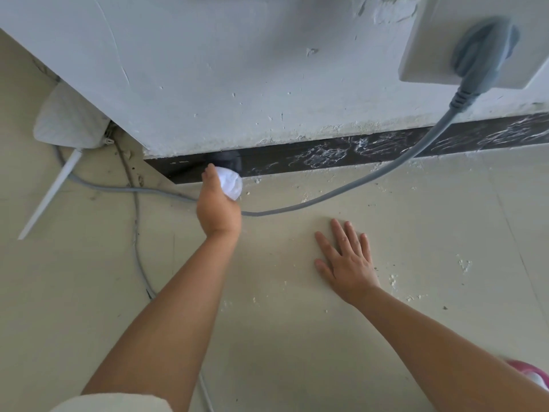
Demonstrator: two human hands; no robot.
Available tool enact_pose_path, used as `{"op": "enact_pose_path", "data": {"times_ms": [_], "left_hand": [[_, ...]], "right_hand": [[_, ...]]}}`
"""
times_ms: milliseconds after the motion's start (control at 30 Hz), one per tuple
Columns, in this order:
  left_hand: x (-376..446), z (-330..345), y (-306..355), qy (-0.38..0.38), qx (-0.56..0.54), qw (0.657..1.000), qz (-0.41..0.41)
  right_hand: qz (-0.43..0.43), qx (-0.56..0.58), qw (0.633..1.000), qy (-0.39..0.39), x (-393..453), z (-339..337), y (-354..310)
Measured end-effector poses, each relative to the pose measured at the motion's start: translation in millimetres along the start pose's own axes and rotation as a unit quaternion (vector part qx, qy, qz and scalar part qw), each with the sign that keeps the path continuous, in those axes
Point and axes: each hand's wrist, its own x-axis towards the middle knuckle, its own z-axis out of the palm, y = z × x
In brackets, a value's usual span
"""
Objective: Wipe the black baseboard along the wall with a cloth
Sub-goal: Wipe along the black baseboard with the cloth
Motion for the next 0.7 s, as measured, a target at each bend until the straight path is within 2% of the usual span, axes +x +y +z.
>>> {"op": "enact_pose_path", "data": {"times_ms": [67, 200, 300, 400, 533, 633, 700], "left_hand": [[8, -10, -12, 0.009, 0.011, 0.999, -0.043], [25, -17, -3, 0.054, -0.039, 0.993, -0.093], [20, -6, 9, 0.024, -0.055, 0.991, -0.122], [12, 9, 12, -0.023, -0.04, 0.991, -0.122], [13, 10, 6, -0.03, 0.003, 0.997, -0.069], [10, 9, -8, -0.042, 0.047, 0.994, -0.084], [9, 9, -12, -0.064, 0.079, 0.993, -0.066]], "right_hand": [[0.005, 0.004, 1.0, -0.002, 1, 0, -1], [0.007, 0.005, 1.0, -0.001, 2, 0, -2], [0.009, 0.007, 1.0, 0.005, 2, 1, -2], [0.01, 0.011, 1.0, 0.007, 2, 1, -2], [0.012, 0.012, 1.0, 0.004, 1, 1, -2], [0.013, 0.008, 1.0, 0.007, 1, 1, -3], [0.015, 0.011, 1.0, 0.008, 1, 1, -3]]}}
